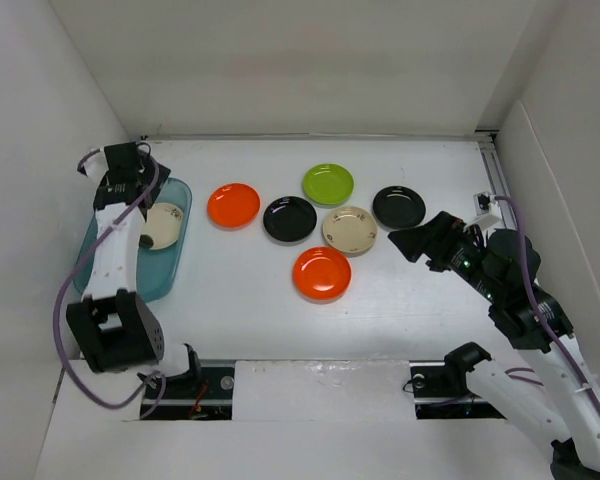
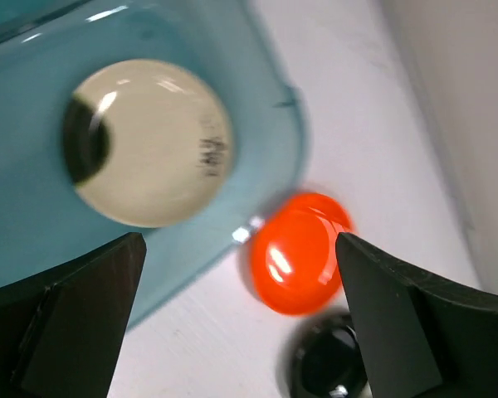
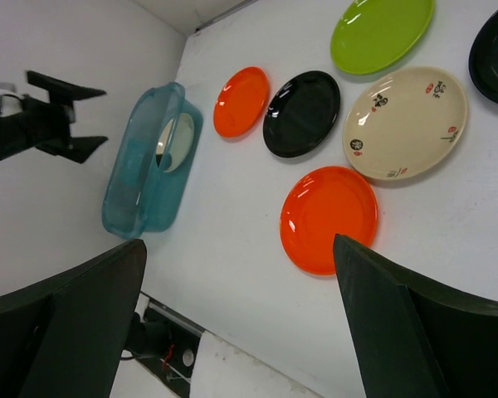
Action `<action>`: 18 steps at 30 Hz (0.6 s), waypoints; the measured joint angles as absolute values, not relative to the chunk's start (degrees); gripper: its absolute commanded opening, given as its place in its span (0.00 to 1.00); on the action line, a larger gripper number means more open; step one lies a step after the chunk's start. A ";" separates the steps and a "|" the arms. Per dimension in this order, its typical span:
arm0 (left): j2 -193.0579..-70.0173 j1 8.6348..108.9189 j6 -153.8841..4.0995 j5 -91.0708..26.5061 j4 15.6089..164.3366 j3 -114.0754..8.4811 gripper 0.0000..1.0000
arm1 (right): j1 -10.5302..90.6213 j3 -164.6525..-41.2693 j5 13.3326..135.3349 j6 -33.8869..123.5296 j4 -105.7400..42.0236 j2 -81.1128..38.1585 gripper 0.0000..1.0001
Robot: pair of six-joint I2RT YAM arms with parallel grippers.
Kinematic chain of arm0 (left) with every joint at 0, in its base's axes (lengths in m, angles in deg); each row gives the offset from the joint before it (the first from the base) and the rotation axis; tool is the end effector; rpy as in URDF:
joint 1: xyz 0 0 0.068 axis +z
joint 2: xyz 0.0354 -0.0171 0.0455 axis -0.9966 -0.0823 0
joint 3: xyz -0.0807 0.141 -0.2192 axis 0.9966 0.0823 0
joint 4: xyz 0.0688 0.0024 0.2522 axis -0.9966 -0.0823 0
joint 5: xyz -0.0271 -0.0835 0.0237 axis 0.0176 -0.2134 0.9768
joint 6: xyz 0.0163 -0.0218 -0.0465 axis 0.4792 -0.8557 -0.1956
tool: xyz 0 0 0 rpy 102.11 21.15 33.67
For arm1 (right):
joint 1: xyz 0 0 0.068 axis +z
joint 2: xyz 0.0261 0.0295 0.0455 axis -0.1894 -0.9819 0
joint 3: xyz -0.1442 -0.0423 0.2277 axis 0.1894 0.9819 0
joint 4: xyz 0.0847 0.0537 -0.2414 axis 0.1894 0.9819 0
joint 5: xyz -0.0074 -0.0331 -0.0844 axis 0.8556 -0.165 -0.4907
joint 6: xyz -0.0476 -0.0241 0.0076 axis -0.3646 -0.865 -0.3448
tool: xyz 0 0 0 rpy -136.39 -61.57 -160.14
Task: Place the plates into the plastic bin on the countertop
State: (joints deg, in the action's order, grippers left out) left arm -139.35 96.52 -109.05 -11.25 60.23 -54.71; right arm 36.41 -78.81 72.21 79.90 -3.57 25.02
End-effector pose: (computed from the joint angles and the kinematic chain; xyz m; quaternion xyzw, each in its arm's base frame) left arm 0.3195 0.0714 0.3309 -0.4676 0.7571 -0.0370 0.4547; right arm 0.1129 0.0576 0.3693 0.0807 0.7726 0.3798 0.5023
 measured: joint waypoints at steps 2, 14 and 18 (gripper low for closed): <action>-133.52 93.57 -106.71 -13.50 63.01 -54.58 1.00 | 36.41 -78.81 72.19 79.76 -3.53 24.97 1.00; -131.42 49.25 -107.06 -17.52 76.19 -39.22 1.00 | 36.41 -83.44 70.16 79.24 -0.49 25.08 1.00; -133.91 44.85 -108.26 -17.89 77.98 -31.87 1.00 | 36.41 -85.28 69.94 78.87 1.20 26.72 1.00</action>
